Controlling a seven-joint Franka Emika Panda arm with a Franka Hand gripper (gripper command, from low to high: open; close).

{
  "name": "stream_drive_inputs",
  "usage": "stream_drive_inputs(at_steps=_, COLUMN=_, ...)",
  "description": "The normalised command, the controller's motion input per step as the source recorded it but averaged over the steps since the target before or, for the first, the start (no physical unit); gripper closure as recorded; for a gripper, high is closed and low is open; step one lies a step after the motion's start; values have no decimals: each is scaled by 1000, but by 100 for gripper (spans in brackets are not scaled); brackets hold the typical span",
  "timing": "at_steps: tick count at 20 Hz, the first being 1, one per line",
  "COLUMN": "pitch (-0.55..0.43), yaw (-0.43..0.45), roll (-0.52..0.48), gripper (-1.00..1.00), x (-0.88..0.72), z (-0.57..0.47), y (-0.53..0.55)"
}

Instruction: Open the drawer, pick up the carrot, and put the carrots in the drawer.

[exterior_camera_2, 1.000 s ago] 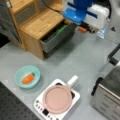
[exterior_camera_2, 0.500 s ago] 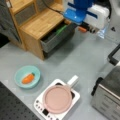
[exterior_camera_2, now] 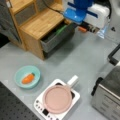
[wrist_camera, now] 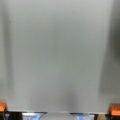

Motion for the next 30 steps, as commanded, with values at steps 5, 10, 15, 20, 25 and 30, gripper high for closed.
stream_drive_inputs(at_steps=5, pitch=-38, yaw=97, roll=60, gripper=-100, x=-102, z=-236, y=-368)
stream_drive_inputs(at_steps=10, pitch=-52, yaw=109, roll=41, gripper=-100, x=-26, z=-175, y=-325)
stream_drive_inputs(at_steps=15, pitch=-83, yaw=110, roll=-2, gripper=-100, x=-3, z=-196, y=-210)
stream_drive_inputs(at_steps=20, pitch=-99, yaw=137, roll=-49, gripper=-100, x=-44, z=-247, y=-230)
stream_drive_inputs(at_steps=25, pitch=-90, yaw=156, roll=-66, gripper=-100, x=-45, z=-199, y=-318)
stream_drive_inputs(at_steps=30, pitch=-62, yaw=151, roll=-48, gripper=-100, x=-8, z=-78, y=-319)
